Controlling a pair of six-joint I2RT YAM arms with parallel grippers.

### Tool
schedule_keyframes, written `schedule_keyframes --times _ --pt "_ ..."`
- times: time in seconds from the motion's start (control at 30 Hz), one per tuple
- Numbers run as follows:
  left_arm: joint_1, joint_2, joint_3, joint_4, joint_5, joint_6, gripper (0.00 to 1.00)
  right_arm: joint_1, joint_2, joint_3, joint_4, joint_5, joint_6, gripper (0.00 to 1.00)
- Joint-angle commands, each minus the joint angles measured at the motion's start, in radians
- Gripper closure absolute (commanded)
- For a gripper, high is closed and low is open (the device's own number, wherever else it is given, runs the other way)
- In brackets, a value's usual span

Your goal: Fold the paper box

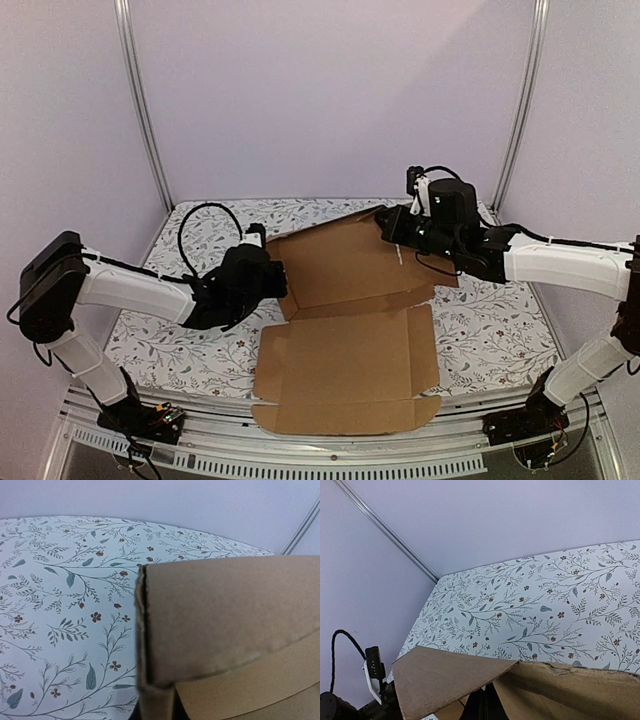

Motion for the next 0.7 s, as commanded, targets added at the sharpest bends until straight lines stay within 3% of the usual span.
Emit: schedule_keyframes --times 0.0,0.23,0.67 --pt "-0.02 -0.023 0.011 -0.048 0.086 0.0 1.0 0.007 -0.033 -0.014 0.196 -0.015 0.064 1.0" --pt "-0.019 -0.022 0.006 -0.049 0.079 -0.02 1.0 0.011 -0.031 -0.015 0.22 -0.024 0.06 1.0" --pt "0.093 0.019 -0.07 0.121 0.241 -0.158 1.0 0.014 -0.142 -0.077 0.013 -0.07 -0.035 1.0"
